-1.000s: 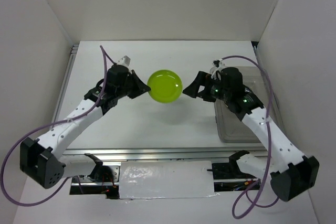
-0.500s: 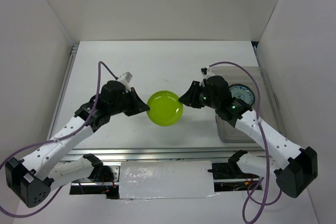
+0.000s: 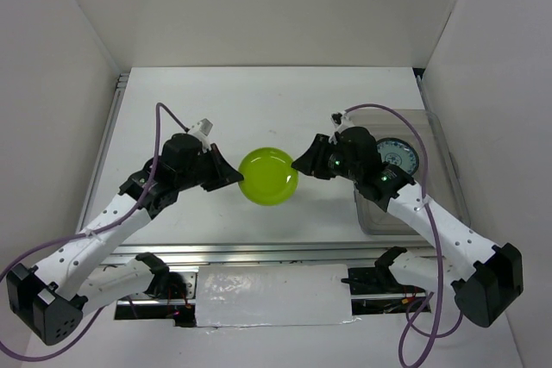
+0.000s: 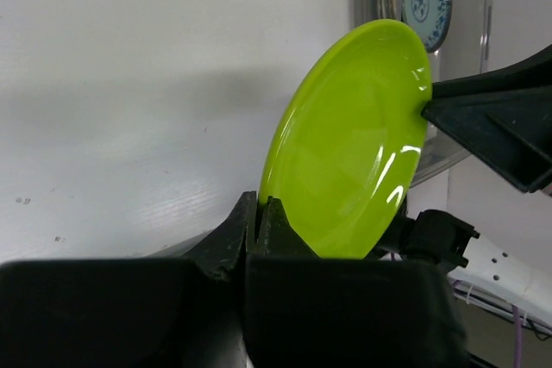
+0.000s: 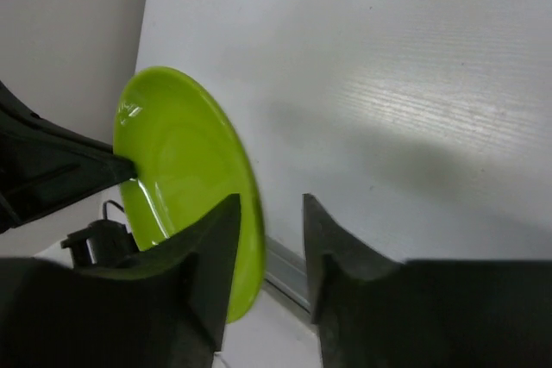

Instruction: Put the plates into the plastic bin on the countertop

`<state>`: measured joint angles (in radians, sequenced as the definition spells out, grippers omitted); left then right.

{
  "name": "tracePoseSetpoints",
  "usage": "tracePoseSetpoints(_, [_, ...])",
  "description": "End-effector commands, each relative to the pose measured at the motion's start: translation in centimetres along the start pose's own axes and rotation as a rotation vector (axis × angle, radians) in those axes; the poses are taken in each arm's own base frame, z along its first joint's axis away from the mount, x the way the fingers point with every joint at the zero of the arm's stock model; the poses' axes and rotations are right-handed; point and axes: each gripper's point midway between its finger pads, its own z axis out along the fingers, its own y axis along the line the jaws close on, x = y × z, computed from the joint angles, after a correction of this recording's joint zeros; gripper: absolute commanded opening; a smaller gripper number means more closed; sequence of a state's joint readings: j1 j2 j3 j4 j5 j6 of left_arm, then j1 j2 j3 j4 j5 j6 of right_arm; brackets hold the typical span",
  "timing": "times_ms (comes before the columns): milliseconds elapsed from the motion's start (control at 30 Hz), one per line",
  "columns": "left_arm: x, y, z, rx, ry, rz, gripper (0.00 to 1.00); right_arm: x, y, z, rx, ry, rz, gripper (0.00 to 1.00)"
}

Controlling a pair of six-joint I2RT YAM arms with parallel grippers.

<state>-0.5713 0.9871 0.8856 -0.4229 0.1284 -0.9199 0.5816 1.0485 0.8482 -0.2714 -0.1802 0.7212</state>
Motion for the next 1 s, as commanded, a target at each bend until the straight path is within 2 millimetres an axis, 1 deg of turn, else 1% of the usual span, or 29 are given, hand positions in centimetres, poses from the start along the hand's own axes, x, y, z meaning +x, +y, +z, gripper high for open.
tracePoseSetpoints(0, [-3.2,-3.6,-1.7,0.108,-0.099,-0.003,0.00,-1.0,0.9,-0.6,-0.045,-0.047,-0.007,0.50])
tracePoseSetpoints(33, [-3.1,-3.6,-1.6,0.108,-0.094,-0.001,0.00,-1.1,0.9,-0.8,-0.049,-0.054,-0.007,0.62])
tracePoseSetpoints(67, [-3.2,-3.7,-1.5,0.111,-0.093,-0.001,0.00,-1.1,0.9,-0.9,-0.050,-0.057,-0.010,0.67])
tracePoseSetpoints(133, [-3.1,-3.6,-1.3,0.109,-0.084,-0.004,0.00,-1.1,0.9,-1.0,-0.054,-0.055,-0.013,0.67])
tracePoseSetpoints(200, [-3.1,-3.8,-1.3,0.123,-0.086,-0.009,0.00,-1.0,1.3,-1.1,-0.078,-0.042,-0.019,0.64])
tracePoseSetpoints(233, [-3.1,-3.9,-1.3,0.127,-0.086,-0.010,0.00,-0.9,1.4,-1.1,-0.086,-0.037,-0.022,0.55])
tracePoseSetpoints(333, [-3.1,-4.2,-1.3,0.143,-0.086,-0.013,0.00,-0.6,2.1,-1.1,-0.131,-0.015,-0.022,0.41])
tracePoseSetpoints(367, [-3.0,-4.2,-1.3,0.145,-0.081,-0.014,0.00,-0.5,2.4,-1.1,-0.148,-0.008,-0.022,0.33])
tracePoseSetpoints(433, [-3.0,-4.5,-1.3,0.162,-0.077,-0.013,0.00,-0.1,3.3,-1.2,-0.206,0.012,-0.016,0.28])
tracePoseSetpoints(533, [-3.0,-4.6,-1.1,0.171,-0.076,-0.015,0.00,0.2,4.3,-1.4,-0.265,0.035,-0.006,0.28])
tracePoseSetpoints(567, [-3.1,-4.6,-1.0,0.170,-0.075,-0.021,0.00,0.2,4.3,-1.4,-0.267,0.036,-0.003,0.26])
tracePoseSetpoints(600, [-3.2,-4.6,-1.0,0.167,-0.078,-0.023,0.00,0.1,4.3,-1.4,-0.263,0.033,-0.002,0.19])
tracePoseSetpoints(633, [-3.1,-4.4,-1.0,0.157,-0.077,-0.026,0.00,0.0,4.2,-1.4,-0.254,0.027,0.002,0.03])
tracePoseSetpoints(667, [-3.4,-4.4,-1.1,0.144,-0.085,-0.023,0.15,-0.2,4.0,-1.4,-0.239,0.018,0.005,0.00])
tracePoseSetpoints(700, [-3.5,-3.2,-1.2,0.078,-0.100,-0.032,0.33,-1.0,3.0,-1.6,-0.181,-0.017,0.017,0.00])
tracePoseSetpoints(733, [-3.8,-2.4,-1.4,0.034,-0.115,-0.037,0.55,-1.6,2.3,-1.8,-0.142,-0.045,0.028,0.00])
tracePoseSetpoints(767, [-4.5,-2.4,-2.3,0.003,-0.150,-0.032,0.99,-2.0,1.2,-2.6,-0.086,-0.064,0.042,0.00])
tracePoseSetpoints(800, [-4.7,-2.0,-3.0,-0.027,-0.159,-0.028,0.99,-4.1,-1.7,-3.2,0.031,-0.150,0.084,0.00])
tracePoseSetpoints(833, [-5.3,0.3,-4.3,-0.150,-0.220,-0.028,0.99,-5.1,-3.5,-3.9,0.101,-0.194,0.113,0.00])
tracePoseSetpoints(867, [-6.1,0.5,-5.5,-0.177,-0.258,-0.024,0.99,-5.4,-5.3,-4.9,0.167,-0.218,0.140,0.00])
tracePoseSetpoints(900, [-6.9,1.8,-6.7,-0.247,-0.319,-0.018,0.99,-7.5,-8.9,-6.5,0.273,-0.308,0.201,0.00])
tracePoseSetpoints(933, [-6.6,2.3,-8.7,-0.268,-0.337,-0.008,0.99,-8.1,-10.8,-7.6,0.324,-0.346,0.238,0.00])
tracePoseSetpoints(967, [-6.7,2.7,-9.6,-0.285,-0.358,0.000,0.99,-8.2,-12.9,-8.8,0.371,-0.375,0.265,0.00])
